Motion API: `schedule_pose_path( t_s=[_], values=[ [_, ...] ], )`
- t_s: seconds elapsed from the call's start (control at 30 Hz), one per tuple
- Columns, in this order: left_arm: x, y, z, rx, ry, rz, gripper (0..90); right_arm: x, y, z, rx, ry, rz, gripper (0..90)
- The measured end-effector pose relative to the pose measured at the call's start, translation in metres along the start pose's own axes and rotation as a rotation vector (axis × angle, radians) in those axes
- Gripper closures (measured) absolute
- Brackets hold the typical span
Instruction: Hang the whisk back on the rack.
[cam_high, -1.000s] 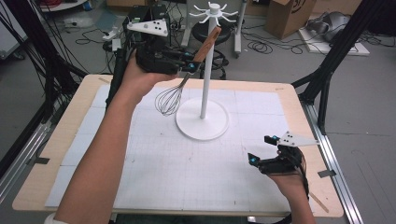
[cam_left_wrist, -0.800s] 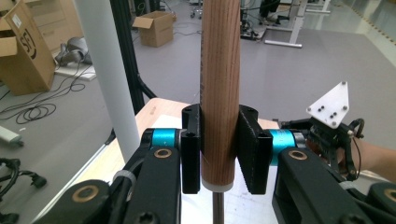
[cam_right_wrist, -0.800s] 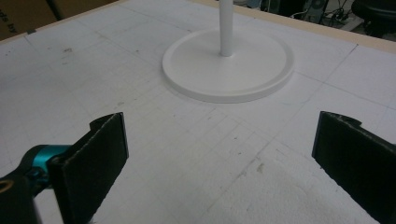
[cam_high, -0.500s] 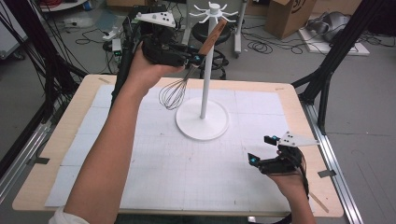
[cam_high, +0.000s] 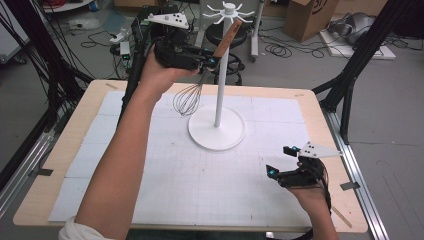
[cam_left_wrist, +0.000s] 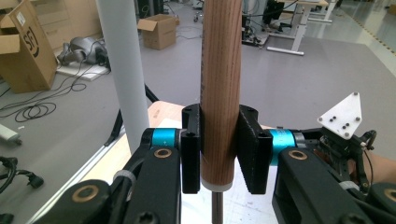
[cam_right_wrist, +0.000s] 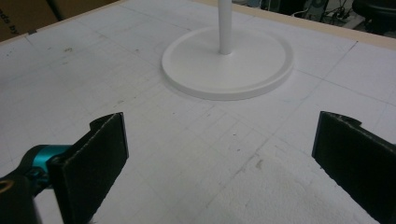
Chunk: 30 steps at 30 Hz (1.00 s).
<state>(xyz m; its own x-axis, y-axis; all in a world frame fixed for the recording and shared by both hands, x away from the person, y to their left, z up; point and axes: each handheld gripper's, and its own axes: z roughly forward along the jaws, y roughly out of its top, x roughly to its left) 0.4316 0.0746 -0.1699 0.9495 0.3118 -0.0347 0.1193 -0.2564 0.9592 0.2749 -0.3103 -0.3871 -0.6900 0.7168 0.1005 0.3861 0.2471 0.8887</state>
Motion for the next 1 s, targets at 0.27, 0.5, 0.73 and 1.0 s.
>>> schedule_pose_path(
  t_s=[0.27, 0.5, 0.73, 1.0],
  values=[
    [0.002, -0.002, 0.009, -0.008, -0.015, -0.009, 72.7, -0.001, -0.002, -0.004, 0.001, -0.003, 0.009, 2.6],
    [0.004, -0.001, 0.019, 0.034, 0.021, -0.027, 72.7, -0.001, -0.004, -0.008, -0.005, -0.013, 0.008, 2.6],
    [0.005, -0.002, 0.021, 0.034, 0.004, -0.04, 72.4, -0.002, -0.005, -0.011, -0.008, -0.017, 0.012, 2.7],
    [0.001, -0.009, 0.018, 0.06, 0.02, -0.07, 60.3, 0.001, -0.004, -0.009, 0.0, -0.014, 0.005, 2.6]
  ],
)
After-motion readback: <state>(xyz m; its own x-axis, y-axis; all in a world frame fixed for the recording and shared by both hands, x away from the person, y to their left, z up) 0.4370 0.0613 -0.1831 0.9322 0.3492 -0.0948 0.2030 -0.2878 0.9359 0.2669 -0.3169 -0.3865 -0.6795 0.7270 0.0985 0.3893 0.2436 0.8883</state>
